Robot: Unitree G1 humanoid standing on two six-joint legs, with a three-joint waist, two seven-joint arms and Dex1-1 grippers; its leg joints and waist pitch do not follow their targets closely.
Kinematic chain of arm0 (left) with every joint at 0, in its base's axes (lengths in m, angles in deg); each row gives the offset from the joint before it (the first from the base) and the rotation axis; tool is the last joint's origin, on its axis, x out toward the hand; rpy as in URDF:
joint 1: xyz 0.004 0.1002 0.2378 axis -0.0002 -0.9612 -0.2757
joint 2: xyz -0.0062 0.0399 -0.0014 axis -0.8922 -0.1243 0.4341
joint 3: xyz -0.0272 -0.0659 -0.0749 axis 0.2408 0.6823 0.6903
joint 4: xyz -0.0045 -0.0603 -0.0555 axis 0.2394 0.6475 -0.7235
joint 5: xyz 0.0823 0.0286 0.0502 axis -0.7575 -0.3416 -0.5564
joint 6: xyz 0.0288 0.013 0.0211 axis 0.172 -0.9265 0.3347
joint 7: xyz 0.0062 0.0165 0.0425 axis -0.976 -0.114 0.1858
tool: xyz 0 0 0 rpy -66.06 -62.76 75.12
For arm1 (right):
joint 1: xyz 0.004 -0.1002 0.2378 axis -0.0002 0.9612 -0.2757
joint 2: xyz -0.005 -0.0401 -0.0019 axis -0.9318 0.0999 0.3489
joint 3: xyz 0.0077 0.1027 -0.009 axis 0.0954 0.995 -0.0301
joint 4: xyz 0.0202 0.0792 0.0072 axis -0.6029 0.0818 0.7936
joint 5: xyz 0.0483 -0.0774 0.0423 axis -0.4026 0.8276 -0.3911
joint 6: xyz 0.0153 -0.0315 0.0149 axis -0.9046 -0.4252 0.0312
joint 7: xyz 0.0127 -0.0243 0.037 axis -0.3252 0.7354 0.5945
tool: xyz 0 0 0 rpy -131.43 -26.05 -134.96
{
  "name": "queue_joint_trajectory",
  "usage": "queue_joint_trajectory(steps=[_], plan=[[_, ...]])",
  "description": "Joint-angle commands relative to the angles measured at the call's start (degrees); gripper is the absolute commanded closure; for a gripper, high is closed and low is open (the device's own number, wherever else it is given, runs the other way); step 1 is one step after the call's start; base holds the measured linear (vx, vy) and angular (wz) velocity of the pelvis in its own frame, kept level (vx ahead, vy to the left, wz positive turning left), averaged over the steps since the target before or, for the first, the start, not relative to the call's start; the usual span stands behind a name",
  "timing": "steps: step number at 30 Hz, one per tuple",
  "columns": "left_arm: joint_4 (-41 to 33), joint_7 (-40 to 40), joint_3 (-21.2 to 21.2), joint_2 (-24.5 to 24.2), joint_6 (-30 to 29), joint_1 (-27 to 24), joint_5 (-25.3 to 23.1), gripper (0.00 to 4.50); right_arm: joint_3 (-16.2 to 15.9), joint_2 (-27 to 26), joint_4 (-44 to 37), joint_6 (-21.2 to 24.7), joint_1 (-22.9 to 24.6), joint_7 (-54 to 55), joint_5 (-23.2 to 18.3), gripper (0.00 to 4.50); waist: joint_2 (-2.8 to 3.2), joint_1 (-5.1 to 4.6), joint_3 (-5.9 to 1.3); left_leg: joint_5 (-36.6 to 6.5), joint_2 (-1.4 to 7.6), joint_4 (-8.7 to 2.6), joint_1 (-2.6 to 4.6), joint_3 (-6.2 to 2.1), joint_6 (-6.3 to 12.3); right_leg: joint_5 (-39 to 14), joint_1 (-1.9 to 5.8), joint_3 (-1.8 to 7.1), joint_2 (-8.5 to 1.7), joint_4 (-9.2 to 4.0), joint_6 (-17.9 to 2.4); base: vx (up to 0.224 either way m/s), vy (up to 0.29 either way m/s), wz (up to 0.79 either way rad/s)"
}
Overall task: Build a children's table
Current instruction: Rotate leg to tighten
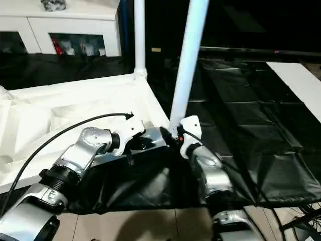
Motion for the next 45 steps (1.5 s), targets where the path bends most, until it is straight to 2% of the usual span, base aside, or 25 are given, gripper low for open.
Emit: queue_joint_trajectory(steps=[1,3,4,6,9,11,14,15,16,18,20,22,27,29,32,40,45], plan=[[0.9,-2.6,-3.9,1.1,0.0,-0.3,0.0,4.5,-4.8,-0.9,-1.3,-1.2,-1.3,-5.5,0.3,0.81,0.2,0.02,-2.99,-19.1,1.91,-4.7,0.54,-1.25,1.62,-18.0,2.0,2.71,-3.06,-4.32,-10.5,0.0,0.0,0.0],[0.9,-5.9,-3.7,-0.9,0.9,-0.1,0.4,4.5,-5.7,2.1,-3.4,-1.3,-0.2,-11.4,-0.5,0.73,0.1,0.17,-3.23,-15.8,1.8,-4.27,0.53,-0.85,2.91,-11.9,2.35,2.77,-3.03,-3.69,-12.7,0.0,0.0,0.0],[0.9,-6.9,-3.7,-1.4,1.1,0.0,0.6,4.5,-5.7,2.9,-4.1,-0.9,0.1,-13.3,-1.1,0.73,0.02,0.23,-3.34,-14.8,1.73,-4.13,0.46,-0.8,3.44,-10.5,2.56,2.77,-3.03,-3.5,-13.0,0.0,0.0,0.0],[0.9,-9.8,-3.5,-3.1,2.1,0.3,1.3,4.5,-6.2,5.5,-6.0,-0.2,1.0,-19.4,-2.9,0.73,-0.17,0.35,-3.55,-11.3,1.69,-3.8,0.28,-0.59,5.76,-6.0,2.99,2.87,-3.12,-2.92,-14.4,0.0,0.0,0.0],[1.1,-12.8,-3.4,-5.0,3.7,0.7,1.7,4.5,-6.6,8.5,-8.2,0.7,1.9,-25.6,-4.6,0.73,0.01,0.92,-3.48,-9.6,1.86,-3.76,0.43,-0.54,7.28,-4.3,3.09,2.79,-3.17,-2.69,-15.3,0.0,0.0,0.0],[1.4,-13.6,-3.3,-5.7,4.2,0.9,1.7,4.5,-6.6,9.3,-8.5,1.0,1.9,-27.4,-4.8,0.73,0.0,1.0,-3.39,-10.3,1.95,-3.86,0.57,-0.53,6.84,-5.7,2.95,2.77,-3.16,-2.82,-15.4,0.0,0.0,0.0],[1.8,-16.6,-3.5,-7.8,5.7,1.3,1.6,4.5,-6.2,11.6,-9.4,2.2,1.6,-32.1,-6.0,0.89,0.32,1.44,-3.2,-12.5,2.15,-4.11,0.87,-0.63,4.99,-9.5,2.82,2.72,-3.09,-3.18,-14.8,0.0,0.0,0.0],[1.8,-17.0,-3.6,-8.1,5.9,1.3,1.7,4.5,-6.2,12.0,-9.4,2.6,1.5,-32.8,-6.3,1.07,0.28,1.55,-3.13,-13.0,2.22,-4.19,0.92,-0.6,4.46,-9.9,2.76,2.72,-3.0,-3.15,-14.6,0.0,0.0,0.0],[1.7,-17.6,-3.5,-8.5,6.0,1.3,1.9,4.5,-6.4,12.6,-9.5,3.3,1.4,-33.9,-6.4,1.07,0.44,1.64,-3.15,-13.2,2.22,-4.22,0.95,-0.63,4.22,-10.0,2.8,2.72,-3.01,-3.14,-14.6,0.0,0.0,0.0],[1.7,-18.4,-3.5,-9.2,6.1,1.3,2.1,4.5,-7.0,13.8,-9.6,3.9,1.5,-35.8,-6.4,1.19,0.35,1.85,-3.2,-13.1,2.22,-4.14,1.03,-0.54,3.72,-9.5,2.79,2.73,-3.02,-3.11,-14.8,0.0,0.0,0.0],[2.1,-19.1,-3.5,-9.7,6.5,1.4,2.3,4.5,-7.4,14.7,-9.9,4.4,1.6,-37.1,-6.5,1.19,0.42,1.95,-3.21,-13.0,2.16,-4.11,0.9,-0.51,3.58,-9.3,2.85,2.76,-3.07,-2.98,-14.9,0.0,0.0,0.0],[2.5,-19.6,-3.5,-10.2,6.9,1.6,2.3,4.5,-7.6,15.3,-10.0,4.7,1.7,-37.7,-6.7,1.46,0.23,1.98,-3.21,-12.9,2.04,-4.03,0.8,-0.49,3.56,-9.6,2.92,2.74,-3.05,-3.0,-14.7,0.0,0.0,0.0],[2.6,-20.6,-3.5,-11.1,7.2,1.3,2.6,4.5,-7.2,15.7,-9.7,5.2,1.9,-38.9,-6.6,1.84,0.23,1.99,-3.19,-13.6,2.04,-4.06,0.78,-0.58,3.1,-11.8,2.8,2.68,-3.13,-3.19,-14.1,0.0,0.0,0.0],[2.7,-20.8,-3.4,-11.1,7.3,1.3,2.7,4.5,-7.4,15.8,-9.7,5.4,1.9,-39.2,-6.8,1.9,0.23,2.02,-3.24,-13.5,2.05,-4.04,0.81,-0.56,3.08,-11.7,2.78,2.7,-3.08,-3.19,-14.1,0.0,0.0,0.0],[2.7,-21.1,-3.5,-11.2,7.5,1.2,2.8,4.5,-7.8,15.7,-9.8,5.7,1.9,-39.4,-7.1,2.26,0.26,2.04,-3.26,-13.3,2.1,-4.05,0.79,-0.6,3.13,-11.1,2.8,2.68,-3.09,-3.05,-14.3,0.0,0.0,0.0],[2.8,-21.0,-3.4,-11.1,7.5,1.0,3.4,4.5,-8.6,14.6,-10.8,7.0,3.2,-40.0,-7.9,2.49,0.22,2.08,-3.2,-13.7,2.09,-4.07,0.78,-0.63,2.92,-12.1,2.78,2.7,-3.11,-3.15,-13.9,0.0,0.0,0.0],[2.6,-18.1,-3.1,-10.0,6.1,0.4,3.1,4.5,-8.2,13.8,-11.8,9.9,5.3,-39.2,-9.1,2.5,0.27,2.08,-3.11,-14.6,2.12,-4.15,0.86,-0.64,2.72,-13.0,2.67,2.71,-3.13,-3.31,-13.8,0.0,0.0,0.0]])
